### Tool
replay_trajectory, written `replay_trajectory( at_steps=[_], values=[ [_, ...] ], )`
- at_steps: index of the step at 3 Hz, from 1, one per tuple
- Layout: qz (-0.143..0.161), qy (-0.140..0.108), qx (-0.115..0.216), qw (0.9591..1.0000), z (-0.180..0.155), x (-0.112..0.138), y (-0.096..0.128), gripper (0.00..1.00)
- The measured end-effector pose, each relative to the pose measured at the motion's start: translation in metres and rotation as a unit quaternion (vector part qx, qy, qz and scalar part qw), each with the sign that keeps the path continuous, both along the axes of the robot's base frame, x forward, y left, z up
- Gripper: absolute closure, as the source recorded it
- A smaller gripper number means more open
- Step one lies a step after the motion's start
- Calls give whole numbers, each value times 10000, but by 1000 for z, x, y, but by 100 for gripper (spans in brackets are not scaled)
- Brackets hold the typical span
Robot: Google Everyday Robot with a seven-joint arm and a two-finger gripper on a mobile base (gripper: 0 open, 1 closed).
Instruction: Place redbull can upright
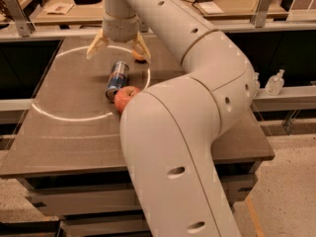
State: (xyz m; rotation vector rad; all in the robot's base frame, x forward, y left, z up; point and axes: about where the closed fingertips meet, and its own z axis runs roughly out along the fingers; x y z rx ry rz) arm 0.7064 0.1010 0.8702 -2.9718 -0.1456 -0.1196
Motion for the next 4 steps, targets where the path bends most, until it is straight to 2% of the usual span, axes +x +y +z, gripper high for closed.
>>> replay_trajectory(
  at_steps=[1, 2, 3, 4],
  values=[
    [283, -258, -552, 9977, 12, -5, -33, 0],
    [629, -317, -976, 9927, 22, -34, -47, 0],
    [878, -123, -1169, 9892, 16, -72, -43, 0],
    [925, 54, -1144, 9891, 13, -101, -33, 0]
  ],
)
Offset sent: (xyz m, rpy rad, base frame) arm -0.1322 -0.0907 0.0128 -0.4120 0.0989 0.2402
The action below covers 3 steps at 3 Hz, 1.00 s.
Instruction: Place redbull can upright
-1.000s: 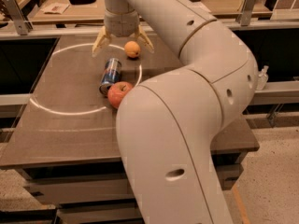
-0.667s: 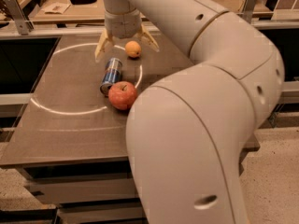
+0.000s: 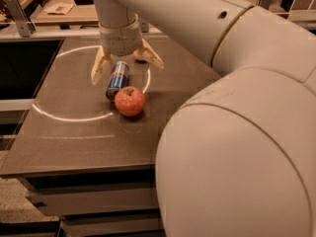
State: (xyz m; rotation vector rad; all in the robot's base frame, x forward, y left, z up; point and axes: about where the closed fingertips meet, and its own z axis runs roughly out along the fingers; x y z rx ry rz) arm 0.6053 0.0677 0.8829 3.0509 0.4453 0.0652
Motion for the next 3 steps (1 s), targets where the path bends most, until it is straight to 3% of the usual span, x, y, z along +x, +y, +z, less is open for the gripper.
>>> replay_trajectory(
  at_steps=[1, 2, 3],
  values=[
    [-223, 64, 154, 9996, 2, -7, 17, 0],
    [-599, 127, 400, 9973, 5, 2, 29, 0],
    [-798, 233, 387, 9958, -4, 7, 38, 0]
  ],
)
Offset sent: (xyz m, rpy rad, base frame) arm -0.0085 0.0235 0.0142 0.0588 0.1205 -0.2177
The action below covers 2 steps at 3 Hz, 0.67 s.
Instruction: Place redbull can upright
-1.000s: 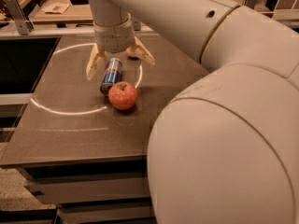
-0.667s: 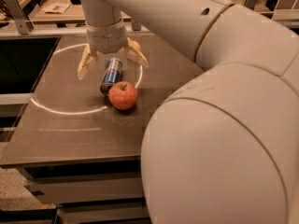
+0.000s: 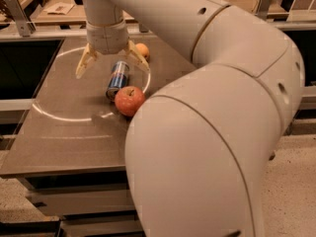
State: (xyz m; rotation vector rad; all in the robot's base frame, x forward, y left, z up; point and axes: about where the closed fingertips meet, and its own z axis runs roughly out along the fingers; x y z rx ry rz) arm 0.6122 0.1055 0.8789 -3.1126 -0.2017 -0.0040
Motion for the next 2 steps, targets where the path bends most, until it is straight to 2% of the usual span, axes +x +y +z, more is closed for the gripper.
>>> replay_trajectory(
  at_steps=[1, 2],
  values=[
    [-303, -63, 127, 9994, -13, 14, 13, 0],
    [-310, -132, 200, 9992, -15, 18, 17, 0]
  ],
)
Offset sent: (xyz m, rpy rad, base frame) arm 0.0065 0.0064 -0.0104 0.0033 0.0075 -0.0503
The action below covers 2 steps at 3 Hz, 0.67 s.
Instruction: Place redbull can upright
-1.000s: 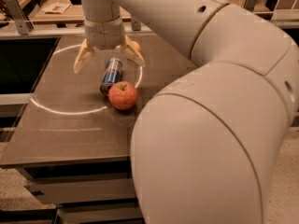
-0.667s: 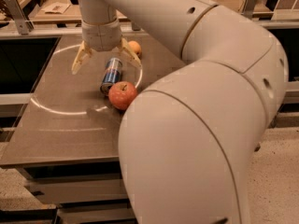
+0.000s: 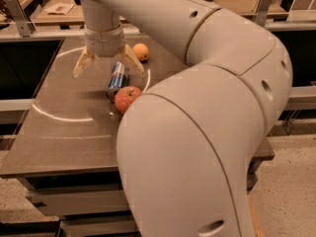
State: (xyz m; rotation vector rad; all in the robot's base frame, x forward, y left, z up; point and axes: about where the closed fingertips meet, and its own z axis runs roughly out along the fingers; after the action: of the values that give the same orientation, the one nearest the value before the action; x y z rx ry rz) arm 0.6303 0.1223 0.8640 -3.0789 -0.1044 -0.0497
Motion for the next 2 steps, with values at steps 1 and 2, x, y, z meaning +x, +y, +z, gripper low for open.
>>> replay_trajectory(
  at_steps=[1, 2],
  values=[
    [23, 210, -73, 9997, -11, 9, 2, 0],
    [-65, 341, -149, 9993, -26, 25, 1, 19]
  ],
)
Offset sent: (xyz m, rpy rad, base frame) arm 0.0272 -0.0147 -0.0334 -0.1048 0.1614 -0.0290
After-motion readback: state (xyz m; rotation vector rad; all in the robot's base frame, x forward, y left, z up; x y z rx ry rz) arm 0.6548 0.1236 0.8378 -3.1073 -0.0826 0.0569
